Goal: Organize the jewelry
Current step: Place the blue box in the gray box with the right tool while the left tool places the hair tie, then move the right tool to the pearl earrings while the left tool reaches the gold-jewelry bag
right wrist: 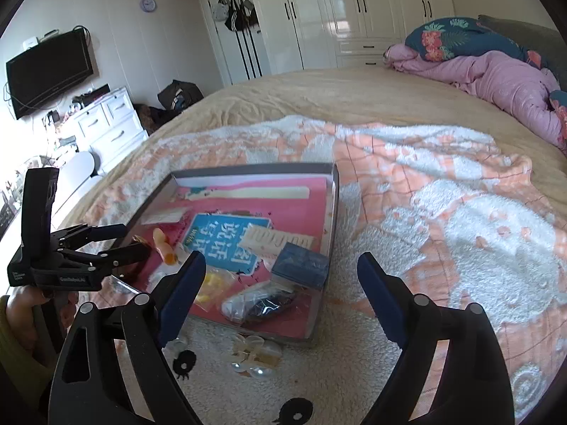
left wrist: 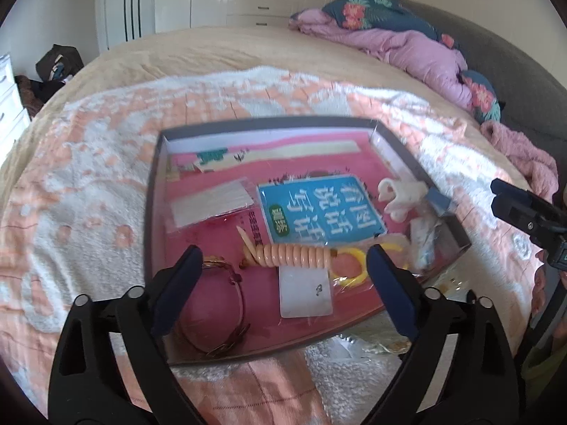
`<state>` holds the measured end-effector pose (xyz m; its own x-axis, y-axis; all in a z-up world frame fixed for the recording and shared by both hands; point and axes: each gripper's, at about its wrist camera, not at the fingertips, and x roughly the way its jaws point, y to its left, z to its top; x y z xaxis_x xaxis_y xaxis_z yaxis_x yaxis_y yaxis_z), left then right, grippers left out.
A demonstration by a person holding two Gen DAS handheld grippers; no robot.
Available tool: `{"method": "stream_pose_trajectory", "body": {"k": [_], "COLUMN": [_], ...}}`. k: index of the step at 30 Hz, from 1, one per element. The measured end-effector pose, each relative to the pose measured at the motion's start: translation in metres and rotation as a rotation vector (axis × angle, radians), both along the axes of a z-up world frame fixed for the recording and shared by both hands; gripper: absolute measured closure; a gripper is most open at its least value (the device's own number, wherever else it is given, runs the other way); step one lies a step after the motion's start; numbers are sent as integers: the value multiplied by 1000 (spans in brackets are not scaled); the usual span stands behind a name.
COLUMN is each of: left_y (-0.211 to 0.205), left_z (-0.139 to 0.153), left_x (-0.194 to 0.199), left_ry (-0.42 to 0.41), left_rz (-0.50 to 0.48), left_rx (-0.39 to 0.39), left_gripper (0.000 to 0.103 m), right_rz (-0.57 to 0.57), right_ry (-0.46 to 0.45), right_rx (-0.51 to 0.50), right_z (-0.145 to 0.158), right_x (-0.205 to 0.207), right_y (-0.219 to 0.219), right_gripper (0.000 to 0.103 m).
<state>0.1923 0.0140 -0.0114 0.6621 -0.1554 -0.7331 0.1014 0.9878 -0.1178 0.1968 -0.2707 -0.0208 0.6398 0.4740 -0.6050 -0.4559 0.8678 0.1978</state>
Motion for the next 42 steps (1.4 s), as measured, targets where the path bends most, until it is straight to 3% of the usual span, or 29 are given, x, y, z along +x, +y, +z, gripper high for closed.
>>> {"method": "stream_pose_trajectory", "body": {"k": [4,6,11,20,30,42], "left_y": [3,5,8,5,-10,-39], "left_z": [18,27,44,54,27,-27], "left_x": [-12,-17,-35,-60,-76,-70], "left_ry": [-41,-58,-99,-116,-41,95], "left_rz": [11,16,29,32,-5,-80], "left_rx": [-10,-16,-18,-20,1,-9], "left_gripper": [9,9,9,9,9,9], "right_rz": [4,5,26,45,44,55], "right_ry": [-28,-45,-74,-82,-29,91], "right_rx": [19,29,31,4,-54,-118], "right_z": [13,18,29,29,6,-34], "right_x": [-10,-16,-30,-50,-65,-60], "right_y": [-4,-4,-3,-2,-6,-3], "right_gripper": [16,9,9,8,8,8]}}
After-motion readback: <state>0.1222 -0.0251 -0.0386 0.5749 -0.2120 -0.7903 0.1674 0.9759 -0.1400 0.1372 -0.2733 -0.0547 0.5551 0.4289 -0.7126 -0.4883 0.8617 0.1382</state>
